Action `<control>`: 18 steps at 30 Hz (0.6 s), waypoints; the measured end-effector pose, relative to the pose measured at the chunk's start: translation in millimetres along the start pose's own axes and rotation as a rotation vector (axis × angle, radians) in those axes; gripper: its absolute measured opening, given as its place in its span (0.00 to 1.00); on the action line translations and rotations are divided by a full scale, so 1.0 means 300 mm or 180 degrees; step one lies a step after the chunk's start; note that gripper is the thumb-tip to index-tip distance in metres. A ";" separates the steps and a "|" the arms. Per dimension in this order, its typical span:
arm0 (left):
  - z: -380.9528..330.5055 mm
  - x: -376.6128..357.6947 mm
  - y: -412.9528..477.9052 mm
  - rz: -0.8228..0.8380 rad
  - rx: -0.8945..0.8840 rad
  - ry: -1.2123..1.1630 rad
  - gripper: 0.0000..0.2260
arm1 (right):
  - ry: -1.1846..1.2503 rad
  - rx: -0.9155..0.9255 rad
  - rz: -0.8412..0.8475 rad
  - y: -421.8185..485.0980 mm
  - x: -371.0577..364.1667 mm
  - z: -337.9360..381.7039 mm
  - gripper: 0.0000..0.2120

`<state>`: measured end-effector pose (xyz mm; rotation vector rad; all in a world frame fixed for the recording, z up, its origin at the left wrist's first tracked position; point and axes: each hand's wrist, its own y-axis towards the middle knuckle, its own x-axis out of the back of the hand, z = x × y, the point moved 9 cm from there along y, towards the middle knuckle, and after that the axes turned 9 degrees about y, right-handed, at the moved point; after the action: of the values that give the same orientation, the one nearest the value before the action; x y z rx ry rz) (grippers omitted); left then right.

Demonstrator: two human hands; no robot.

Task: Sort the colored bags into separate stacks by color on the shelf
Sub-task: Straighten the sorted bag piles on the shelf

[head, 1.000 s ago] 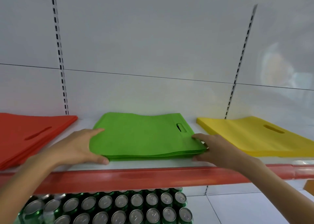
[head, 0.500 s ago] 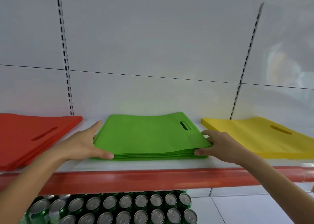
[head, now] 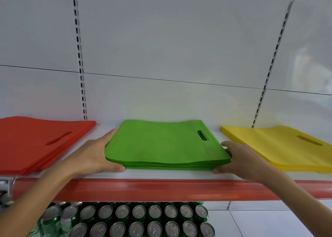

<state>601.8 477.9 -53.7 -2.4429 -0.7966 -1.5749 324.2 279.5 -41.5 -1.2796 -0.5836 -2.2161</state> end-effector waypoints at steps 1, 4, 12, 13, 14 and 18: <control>0.000 0.004 0.002 -0.0069 0.0035 0.0021 0.51 | 0.0008 -0.0004 -0.0010 0.004 0.001 0.001 0.29; -0.025 0.019 0.012 -0.0221 0.0048 0.0138 0.50 | 0.0114 -0.0079 -0.0108 0.026 0.006 -0.006 0.26; -0.049 -0.020 -0.012 0.0483 0.0077 -0.0991 0.49 | 0.0911 -0.0290 0.0193 -0.001 0.004 0.004 0.43; -0.031 -0.029 -0.006 0.0527 0.0169 -0.0894 0.51 | 0.1007 -0.0296 0.0244 -0.002 0.003 0.015 0.41; -0.022 -0.040 0.000 0.0591 0.0192 -0.0798 0.55 | 0.1140 -0.0319 0.0372 -0.005 -0.007 0.025 0.34; -0.025 -0.052 0.012 0.0649 0.0099 -0.0351 0.73 | 0.1409 -0.0304 0.0616 -0.012 -0.020 0.037 0.29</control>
<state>592.6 466.5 -63.4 -2.5148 -0.5609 -1.3570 331.8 290.0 -42.0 -0.8052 -0.1781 -2.2801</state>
